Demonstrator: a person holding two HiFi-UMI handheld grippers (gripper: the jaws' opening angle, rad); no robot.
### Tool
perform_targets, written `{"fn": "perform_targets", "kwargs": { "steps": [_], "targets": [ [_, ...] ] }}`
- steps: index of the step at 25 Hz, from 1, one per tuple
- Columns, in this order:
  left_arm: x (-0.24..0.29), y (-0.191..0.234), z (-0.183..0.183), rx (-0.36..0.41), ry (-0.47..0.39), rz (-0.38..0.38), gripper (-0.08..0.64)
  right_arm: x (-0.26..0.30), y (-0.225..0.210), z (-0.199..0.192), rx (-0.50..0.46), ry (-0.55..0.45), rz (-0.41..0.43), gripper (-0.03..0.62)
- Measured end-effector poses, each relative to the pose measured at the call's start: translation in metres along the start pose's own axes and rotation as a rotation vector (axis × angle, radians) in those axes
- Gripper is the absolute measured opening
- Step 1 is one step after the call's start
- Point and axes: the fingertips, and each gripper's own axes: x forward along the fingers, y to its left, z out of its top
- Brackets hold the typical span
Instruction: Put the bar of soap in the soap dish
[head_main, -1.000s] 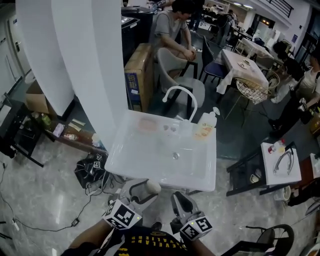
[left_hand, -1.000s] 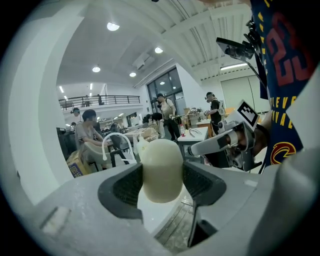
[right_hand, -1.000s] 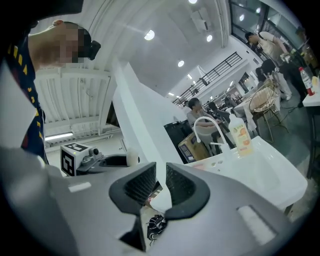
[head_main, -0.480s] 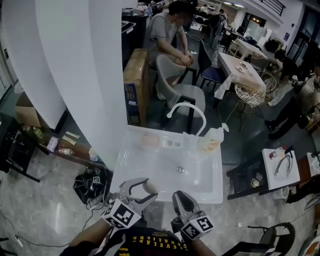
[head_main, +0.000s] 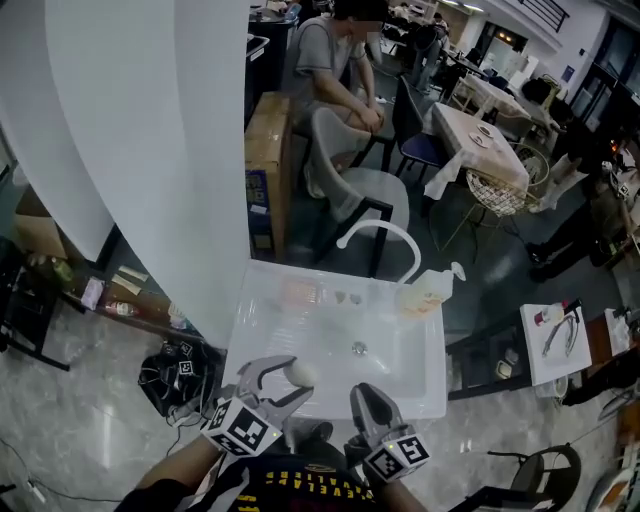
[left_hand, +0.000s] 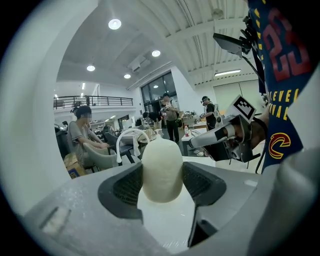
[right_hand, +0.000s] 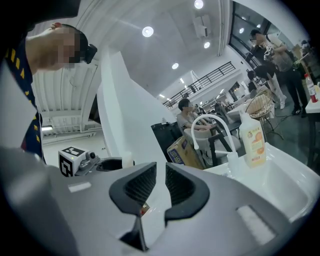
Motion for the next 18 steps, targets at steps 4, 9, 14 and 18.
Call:
{"fn": "perform_targets", "kwargs": {
  "steps": [4, 9, 14, 18],
  "targets": [
    [0.016, 0.017, -0.003, 0.0, 0.007, 0.007, 0.258, 0.016, -0.016, 0.002, 0.014, 0.004, -0.003, 0.058],
    [0.038, 0.036, -0.01, 0.001, 0.047, 0.036, 0.257, 0.037, -0.036, 0.003, 0.056, 0.018, 0.028, 0.055],
    [0.059, 0.068, -0.016, 0.024, 0.095, 0.102, 0.258, 0.065, -0.055, 0.013, 0.06, 0.034, 0.089, 0.057],
    [0.076, 0.089, -0.03, 0.036, 0.153, 0.142, 0.258, 0.078, -0.074, 0.014, 0.087, 0.048, 0.106, 0.055]
  ]
}}
